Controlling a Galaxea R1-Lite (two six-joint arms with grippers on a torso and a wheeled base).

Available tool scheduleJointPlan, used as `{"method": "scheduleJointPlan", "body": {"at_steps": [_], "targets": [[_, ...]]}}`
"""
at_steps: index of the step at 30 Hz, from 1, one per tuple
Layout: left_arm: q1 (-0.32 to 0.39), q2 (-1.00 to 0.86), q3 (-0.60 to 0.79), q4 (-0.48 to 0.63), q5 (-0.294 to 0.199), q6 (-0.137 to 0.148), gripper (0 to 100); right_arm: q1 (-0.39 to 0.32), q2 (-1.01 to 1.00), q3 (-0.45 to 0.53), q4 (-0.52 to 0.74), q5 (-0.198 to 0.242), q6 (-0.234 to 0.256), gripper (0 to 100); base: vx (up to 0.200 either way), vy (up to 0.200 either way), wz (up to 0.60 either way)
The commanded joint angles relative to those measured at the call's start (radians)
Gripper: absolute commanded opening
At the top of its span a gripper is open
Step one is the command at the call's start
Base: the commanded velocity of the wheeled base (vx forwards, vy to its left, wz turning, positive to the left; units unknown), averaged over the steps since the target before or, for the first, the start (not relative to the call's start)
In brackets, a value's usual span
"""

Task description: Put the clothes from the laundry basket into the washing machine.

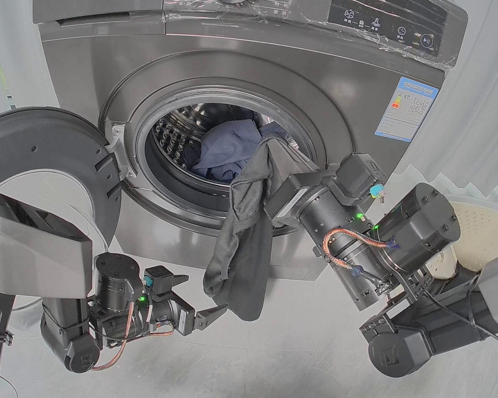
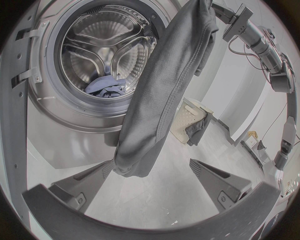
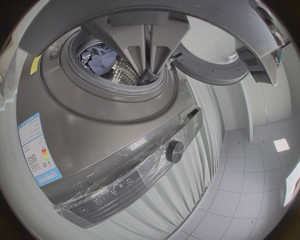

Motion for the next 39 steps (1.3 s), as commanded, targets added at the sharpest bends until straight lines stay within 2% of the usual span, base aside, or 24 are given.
{"method": "scheduleJointPlan", "body": {"at_steps": [1, 18, 19, 31, 34, 39], "targets": [[0.005, 0.049, -0.056, -0.001, 0.001, -0.001, 100, 0.005, -0.002, 0.003, -0.001, 0.0, 0.0, 0, 0.0, 0.0, 0.0], [0.079, 0.133, -0.225, 0.001, 0.017, 0.001, 100, 0.025, -0.007, 0.009, -0.002, 0.0, 0.0, 0, 0.0, 0.0, 0.0], [0.081, 0.133, -0.228, 0.001, 0.017, 0.001, 0, 0.025, -0.007, 0.009, -0.002, 0.0, 0.002, 0, 0.0, 0.0, 0.0], [0.091, 0.105, -0.232, -0.004, 0.023, 0.001, 0, 0.017, -0.01, 0.042, -0.011, 0.0, 0.002, 0, 0.0, 0.0, 0.0], [0.097, 0.059, -0.22, -0.004, 0.023, 0.001, 0, 0.008, -0.022, 0.055, -0.01, 0.0, 0.003, 0, 0.0, 0.0, 0.0], [0.101, -0.123, -0.125, -0.004, 0.014, -0.005, 0, -0.038, -0.042, 0.117, -0.005, -0.001, 0.011, 0, 0.0, 0.0, 0.0]]}}
